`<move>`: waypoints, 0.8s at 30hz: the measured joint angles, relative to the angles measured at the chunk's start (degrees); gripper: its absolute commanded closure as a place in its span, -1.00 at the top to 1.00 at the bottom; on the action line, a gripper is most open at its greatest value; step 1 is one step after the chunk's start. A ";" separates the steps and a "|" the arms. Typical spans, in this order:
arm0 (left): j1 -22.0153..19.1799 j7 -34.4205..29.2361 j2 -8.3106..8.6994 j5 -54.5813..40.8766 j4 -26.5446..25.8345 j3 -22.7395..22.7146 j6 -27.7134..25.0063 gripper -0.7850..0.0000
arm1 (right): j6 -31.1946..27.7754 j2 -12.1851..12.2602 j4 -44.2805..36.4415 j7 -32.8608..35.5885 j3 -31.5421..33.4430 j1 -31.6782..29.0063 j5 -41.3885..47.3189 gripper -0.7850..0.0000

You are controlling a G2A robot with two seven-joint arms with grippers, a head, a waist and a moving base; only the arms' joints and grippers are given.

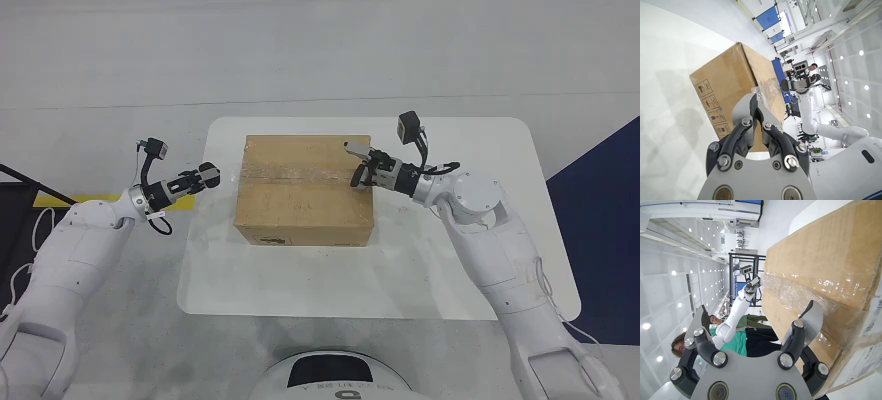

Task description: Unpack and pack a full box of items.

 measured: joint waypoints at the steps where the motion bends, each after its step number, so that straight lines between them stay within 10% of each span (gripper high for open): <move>1: -0.03 0.02 0.04 -0.10 -0.04 0.05 -0.02 -1.00 | 0.15 0.06 -0.27 -0.07 0.19 -0.15 -0.08 1.00; 24: 0.37 0.58 1.72 -2.86 -1.80 -0.37 -0.59 -1.00 | 2.42 -0.07 0.61 -1.77 -1.91 1.35 0.25 1.00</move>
